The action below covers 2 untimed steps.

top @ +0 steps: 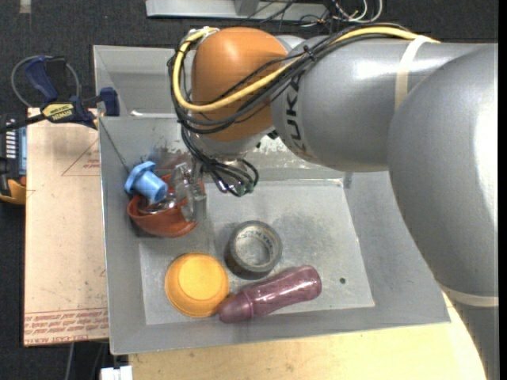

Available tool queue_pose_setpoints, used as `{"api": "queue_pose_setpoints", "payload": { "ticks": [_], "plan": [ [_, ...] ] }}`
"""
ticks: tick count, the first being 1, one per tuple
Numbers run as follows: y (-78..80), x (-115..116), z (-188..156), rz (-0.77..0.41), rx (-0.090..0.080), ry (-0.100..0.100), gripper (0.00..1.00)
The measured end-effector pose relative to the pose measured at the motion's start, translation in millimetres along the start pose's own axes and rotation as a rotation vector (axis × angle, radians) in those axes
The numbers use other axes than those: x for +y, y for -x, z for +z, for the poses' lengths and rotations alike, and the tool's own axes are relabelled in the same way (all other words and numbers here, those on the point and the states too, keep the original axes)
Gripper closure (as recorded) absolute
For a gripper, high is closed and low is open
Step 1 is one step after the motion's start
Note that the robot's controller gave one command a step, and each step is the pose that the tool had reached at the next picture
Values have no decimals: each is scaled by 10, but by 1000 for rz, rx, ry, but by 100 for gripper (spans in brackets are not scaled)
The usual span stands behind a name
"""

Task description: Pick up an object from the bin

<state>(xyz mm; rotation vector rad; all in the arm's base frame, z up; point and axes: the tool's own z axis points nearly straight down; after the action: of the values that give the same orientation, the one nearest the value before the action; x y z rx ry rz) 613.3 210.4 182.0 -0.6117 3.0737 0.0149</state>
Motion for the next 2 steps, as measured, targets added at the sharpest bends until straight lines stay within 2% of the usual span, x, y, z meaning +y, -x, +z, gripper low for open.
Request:
{"api": "queue_pose_setpoints", "payload": {
  "ticks": [1, 2],
  "plan": [
    [174, -78, -451, -57, -3, 1, 100],
    [152, -225, 349, -242, 9, 0, 100]
  ]
}}
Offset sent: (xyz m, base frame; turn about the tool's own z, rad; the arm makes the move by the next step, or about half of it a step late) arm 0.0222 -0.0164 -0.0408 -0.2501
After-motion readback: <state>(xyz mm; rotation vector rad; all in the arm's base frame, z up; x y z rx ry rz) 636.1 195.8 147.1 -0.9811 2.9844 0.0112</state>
